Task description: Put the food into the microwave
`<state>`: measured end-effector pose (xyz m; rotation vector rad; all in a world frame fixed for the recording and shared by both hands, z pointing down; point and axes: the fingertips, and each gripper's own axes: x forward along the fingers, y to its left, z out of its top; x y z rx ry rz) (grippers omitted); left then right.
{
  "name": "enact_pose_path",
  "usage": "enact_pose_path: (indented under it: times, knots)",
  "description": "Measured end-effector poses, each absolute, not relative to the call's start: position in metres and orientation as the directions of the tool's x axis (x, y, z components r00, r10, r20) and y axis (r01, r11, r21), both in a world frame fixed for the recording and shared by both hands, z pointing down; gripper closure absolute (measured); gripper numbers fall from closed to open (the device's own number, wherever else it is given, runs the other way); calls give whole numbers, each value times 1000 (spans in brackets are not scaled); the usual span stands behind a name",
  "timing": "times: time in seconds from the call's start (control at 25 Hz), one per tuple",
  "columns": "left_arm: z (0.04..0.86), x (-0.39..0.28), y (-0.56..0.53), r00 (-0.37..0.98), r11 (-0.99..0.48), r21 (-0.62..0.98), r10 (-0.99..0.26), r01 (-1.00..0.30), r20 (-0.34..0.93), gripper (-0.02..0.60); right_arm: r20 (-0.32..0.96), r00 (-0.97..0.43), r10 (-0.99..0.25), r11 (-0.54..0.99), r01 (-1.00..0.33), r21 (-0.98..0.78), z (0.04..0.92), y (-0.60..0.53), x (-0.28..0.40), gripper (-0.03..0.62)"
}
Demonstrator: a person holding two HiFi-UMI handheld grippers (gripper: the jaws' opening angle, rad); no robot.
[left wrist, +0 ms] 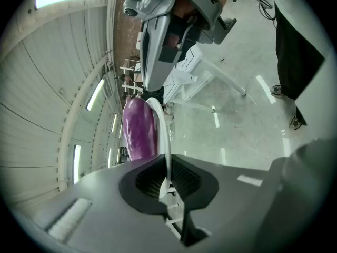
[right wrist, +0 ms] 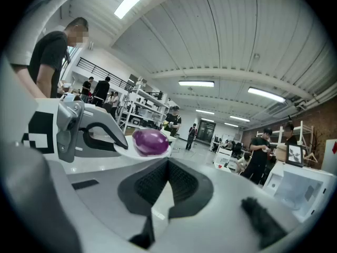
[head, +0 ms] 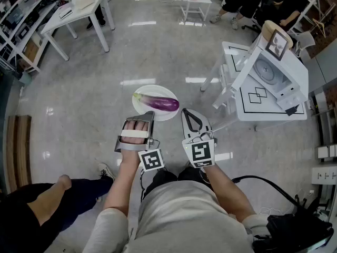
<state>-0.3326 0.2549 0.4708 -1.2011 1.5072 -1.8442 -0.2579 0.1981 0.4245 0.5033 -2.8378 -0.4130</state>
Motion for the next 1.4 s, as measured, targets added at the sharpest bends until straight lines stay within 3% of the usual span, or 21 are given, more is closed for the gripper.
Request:
enact_pose_path:
  times: [0.28,0.64,1.4]
  knots:
    - [470,-331,248,-480,-294,-944,-813,-153,331,557,176,-904,-389,900,-332,283,425,193,-256,582]
    - [472,-316,229,-388,-316,-943,-860,-105,331,555,161,-848,-505,841,-443,309,418,183,-228,582]
    - [487,-170,159,-127,-367,-930,-921,-26,367,557,252,-674,-695,714,-606,350,443,137,-70,582]
